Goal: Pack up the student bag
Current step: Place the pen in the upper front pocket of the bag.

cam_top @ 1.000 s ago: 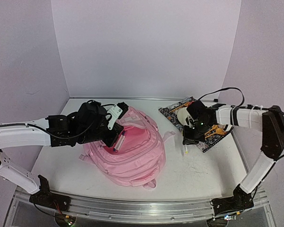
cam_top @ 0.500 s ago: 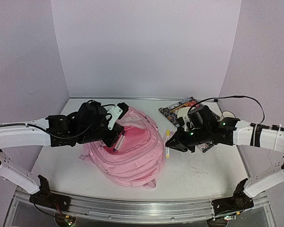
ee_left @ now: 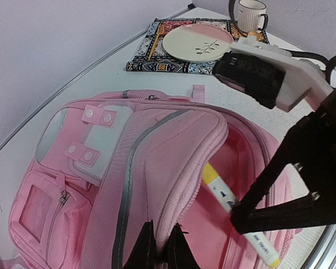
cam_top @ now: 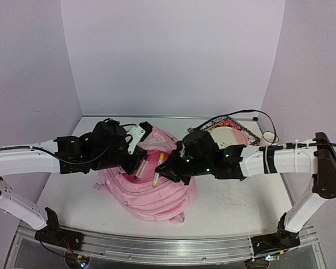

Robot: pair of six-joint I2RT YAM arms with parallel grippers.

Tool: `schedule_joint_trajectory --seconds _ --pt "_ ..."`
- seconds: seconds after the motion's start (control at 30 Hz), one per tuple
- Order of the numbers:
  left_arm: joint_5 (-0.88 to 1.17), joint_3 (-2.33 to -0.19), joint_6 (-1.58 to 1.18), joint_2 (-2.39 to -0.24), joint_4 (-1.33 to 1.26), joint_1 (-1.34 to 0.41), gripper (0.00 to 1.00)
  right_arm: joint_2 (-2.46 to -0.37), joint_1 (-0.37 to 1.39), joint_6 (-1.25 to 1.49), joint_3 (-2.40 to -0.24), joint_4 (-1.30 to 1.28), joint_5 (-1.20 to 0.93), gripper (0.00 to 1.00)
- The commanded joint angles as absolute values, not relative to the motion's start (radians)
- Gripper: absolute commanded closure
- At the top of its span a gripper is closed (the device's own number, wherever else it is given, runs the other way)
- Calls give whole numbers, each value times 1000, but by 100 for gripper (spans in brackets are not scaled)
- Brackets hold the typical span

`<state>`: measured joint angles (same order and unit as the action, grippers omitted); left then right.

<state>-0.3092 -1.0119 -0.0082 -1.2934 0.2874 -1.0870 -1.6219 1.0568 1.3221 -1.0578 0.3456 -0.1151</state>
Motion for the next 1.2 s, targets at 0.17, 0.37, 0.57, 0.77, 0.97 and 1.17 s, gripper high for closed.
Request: schedule_joint_trajectory --seconds 0.17,0.37,0.57,0.77,0.97,1.17 --pt "-276 -1051 -15 -1254 163 -1089 100 -1786 1059 1415 -1246 386 -23 100" --pt "-274 -1050 -15 -1248 163 -1089 100 -1854 1059 1412 -1308 336 -3 86" --pt "-272 -1052 -15 -1251 162 -1089 100 -1819 1061 1358 -1315 268 40 55" --pt "-272 -1051 -14 -1263 163 -1089 100 -1726 1070 1305 -1255 221 56 43" --pt "-263 -1053 -16 -1298 163 -1089 100 -1598 1082 1223 -1146 211 88 33" --pt "-187 -1060 -12 -1321 167 -1089 100 -1448 1082 1191 -1004 210 154 20"
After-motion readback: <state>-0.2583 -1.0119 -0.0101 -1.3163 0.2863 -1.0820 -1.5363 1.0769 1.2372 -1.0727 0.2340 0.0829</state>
